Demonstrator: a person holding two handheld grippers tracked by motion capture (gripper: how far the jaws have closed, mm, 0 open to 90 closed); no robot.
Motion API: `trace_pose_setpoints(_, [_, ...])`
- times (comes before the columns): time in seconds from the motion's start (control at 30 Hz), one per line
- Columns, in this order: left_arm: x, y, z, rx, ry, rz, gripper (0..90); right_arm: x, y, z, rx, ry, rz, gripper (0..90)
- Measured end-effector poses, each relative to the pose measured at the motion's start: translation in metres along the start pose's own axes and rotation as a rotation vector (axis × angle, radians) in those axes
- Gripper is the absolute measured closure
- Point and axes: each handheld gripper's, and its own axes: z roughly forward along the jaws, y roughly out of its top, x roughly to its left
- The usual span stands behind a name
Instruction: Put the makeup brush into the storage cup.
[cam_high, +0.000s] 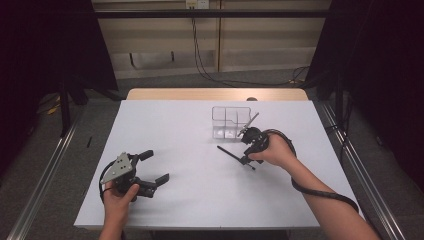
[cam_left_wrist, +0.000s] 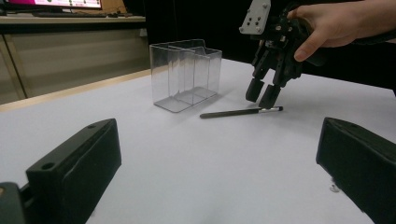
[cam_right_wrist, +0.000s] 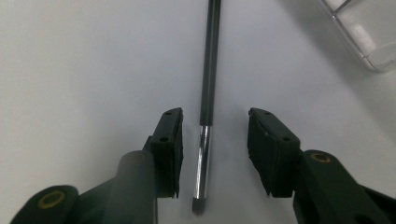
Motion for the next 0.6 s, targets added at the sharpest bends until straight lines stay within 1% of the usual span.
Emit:
trace_pose_setpoints(0.03, [0.0004, 0.0000, -0.0002, 0.002, -0.002, 0.004, 0.0, 0.0003, 0.0004, 0.0002, 0.007, -0.002, -0.006, 57.8])
trace_pose_setpoints(0.07, [0.0002, -0.0002, 0.0001, -0.001, -0.001, -0.001, 0.0, 0.0007, 0.0007, 0.0020, 0.002, -0.005, -0.023, 60.7])
trace_pose_setpoints(0.1, [0.0004, -0.0003, 0.0002, 0.000, 0.001, -0.003, 0.0, 0.0007, 0.0007, 0.0020, 0.002, -0.005, -0.023, 60.7])
trace_pose_setpoints(0.13, [0.0009, -0.0007, -0.0001, 0.007, 0.006, -0.001, 0.0, 0.0018, 0.0005, 0.0052, 0.017, -0.011, -0.047, 63.2])
trace_pose_setpoints(0.17, [0.0009, -0.0007, -0.0001, 0.007, 0.006, -0.001, 0.0, 0.0018, 0.0005, 0.0052, 0.017, -0.011, -0.047, 63.2])
trace_pose_setpoints(0.2, [0.0012, -0.0009, -0.0002, 0.007, 0.007, -0.002, 0.0, 0.0023, -0.0003, 0.0082, 0.027, -0.013, -0.063, 63.4])
trace_pose_setpoints(0.27, [0.0015, -0.0008, -0.0004, 0.006, 0.005, -0.003, 0.0, 0.0040, 0.0000, 0.0088, 0.032, -0.030, -0.092, 65.6])
trace_pose_setpoints(0.3, [0.0015, -0.0007, -0.0005, 0.006, 0.008, -0.002, 0.0, 0.0048, 0.0001, 0.0089, 0.035, -0.035, -0.094, 66.6])
trace_pose_setpoints(0.33, [0.0015, -0.0005, -0.0005, 0.007, 0.009, -0.001, 0.0, 0.0053, -0.0003, 0.0085, 0.028, -0.030, -0.094, 82.7])
trace_pose_setpoints(0.43, [0.0008, -0.0003, 0.0001, 0.009, 0.009, 0.000, 0.0, 0.0050, -0.0004, 0.0087, 0.033, -0.022, -0.090, 84.0])
trace_pose_setpoints(0.47, [0.0006, -0.0002, 0.0002, 0.011, 0.008, 0.002, 0.0, 0.0059, 0.0006, 0.0086, 0.042, -0.023, -0.101, 84.0])
trace_pose_setpoints(0.5, [0.0004, -0.0002, 0.0003, 0.011, 0.007, 0.002, 0.0, 0.0059, 0.0006, 0.0086, 0.042, -0.023, -0.101, 84.0])
trace_pose_setpoints(0.53, [0.0000, -0.0001, 0.0005, 0.010, 0.007, 0.000, 0.0, 0.0080, 0.0020, 0.0089, 0.051, -0.037, -0.114, 84.1])
trace_pose_setpoints(0.57, [0.0000, -0.0001, 0.0005, 0.010, 0.007, 0.000, 0.0, 0.0080, 0.0020, 0.0089, 0.051, -0.037, -0.114, 84.1])
trace_pose_setpoints(0.6, [-0.0002, 0.0000, 0.0005, 0.009, 0.007, 0.001, 0.0, 0.0085, 0.0027, 0.0090, 0.058, -0.047, -0.130, 84.2])
